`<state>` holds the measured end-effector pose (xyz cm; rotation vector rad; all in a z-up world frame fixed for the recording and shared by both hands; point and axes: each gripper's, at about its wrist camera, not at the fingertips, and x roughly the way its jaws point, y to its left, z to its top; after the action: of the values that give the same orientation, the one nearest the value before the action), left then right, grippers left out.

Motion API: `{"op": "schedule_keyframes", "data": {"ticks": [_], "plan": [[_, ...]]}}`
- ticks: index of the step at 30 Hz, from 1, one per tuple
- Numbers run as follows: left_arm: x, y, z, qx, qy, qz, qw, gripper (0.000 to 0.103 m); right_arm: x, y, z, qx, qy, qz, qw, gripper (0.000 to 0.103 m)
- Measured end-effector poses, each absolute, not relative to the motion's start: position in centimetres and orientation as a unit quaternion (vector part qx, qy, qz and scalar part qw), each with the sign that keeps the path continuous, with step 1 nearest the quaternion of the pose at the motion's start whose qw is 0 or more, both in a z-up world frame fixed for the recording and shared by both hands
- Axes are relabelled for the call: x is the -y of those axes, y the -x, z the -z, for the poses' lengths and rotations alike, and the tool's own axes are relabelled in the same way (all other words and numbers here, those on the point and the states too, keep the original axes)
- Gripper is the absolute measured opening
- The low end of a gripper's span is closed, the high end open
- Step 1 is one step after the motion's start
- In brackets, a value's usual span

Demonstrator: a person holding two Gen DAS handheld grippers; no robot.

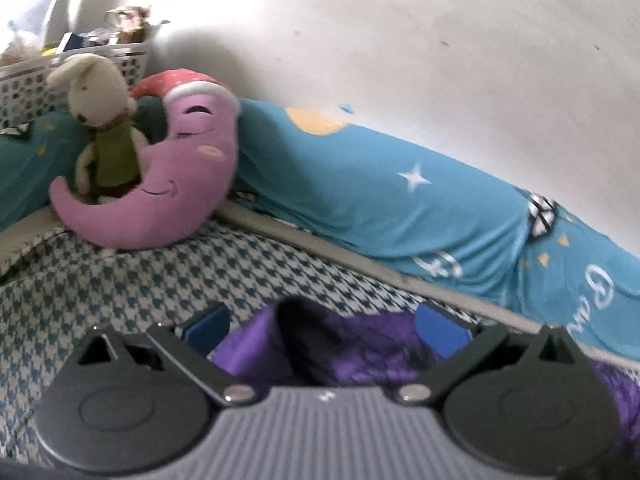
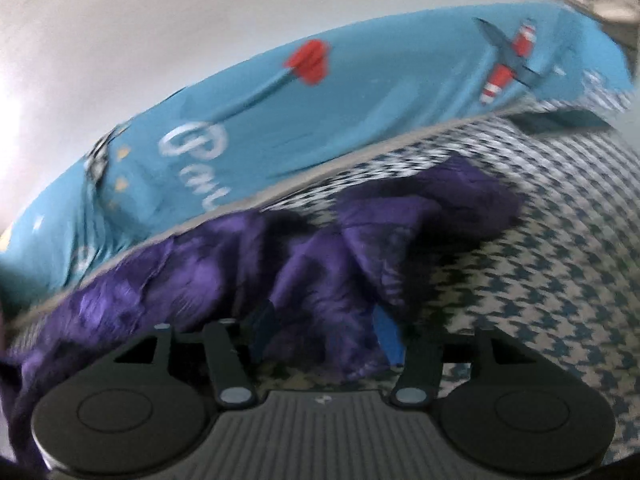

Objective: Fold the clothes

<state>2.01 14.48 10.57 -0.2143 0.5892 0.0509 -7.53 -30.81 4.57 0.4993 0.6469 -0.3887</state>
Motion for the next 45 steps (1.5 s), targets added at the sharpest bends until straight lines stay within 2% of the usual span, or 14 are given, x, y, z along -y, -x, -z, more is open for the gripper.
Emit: {"op": "schedule_keyframes", "data": {"ticks": [9,16,18,32,34,36,39,42,45], "plan": [[-10.9,0.2,-10.0,-0.316,0.074,0.046,0.945,0.103,34.0,9.0,-5.6,-0.277,-0.346,0.199,0.874,0.057],[-9.8,1.7,-9.3,-0.335,0.054,0.064,0.938,0.103,33.2,9.7,-7.8,-0.254,-0.292,0.197,0.901,0.057],[-9.7,2.0,-8.7,-0.348,0.054,0.066,0.934,0.103,33.7,9.5,-7.2,-0.26,-0.285,0.222,0.895,0.063],[-8.9,2.9,-6.3,-0.395,0.063,0.09,0.912,0.103,34.7,6.7,-2.5,-0.294,-0.33,0.226,0.868,0.064],[-8.7,2.8,-6.1,-0.4,0.059,0.091,0.91,0.103,34.5,6.4,-2.2,-0.297,-0.327,0.228,0.868,0.06],[-8.7,2.7,-5.9,-0.402,0.059,0.091,0.909,0.103,34.3,6.2,-2.1,-0.295,-0.325,0.232,0.868,0.039],[-8.6,2.4,-5.7,-0.404,0.059,0.09,0.908,0.103,34.1,6.1,-2.2,-0.291,-0.317,0.238,0.871,0.018],[-8.6,2.2,-5.5,-0.408,0.06,0.089,0.907,0.103,33.8,6.4,-3.2,-0.272,-0.292,0.259,0.88,0.009],[-8.5,2.1,-5.4,-0.411,0.061,0.089,0.905,0.103,33.7,7.5,-5.1,-0.235,-0.26,0.305,0.886,0.008]]}}
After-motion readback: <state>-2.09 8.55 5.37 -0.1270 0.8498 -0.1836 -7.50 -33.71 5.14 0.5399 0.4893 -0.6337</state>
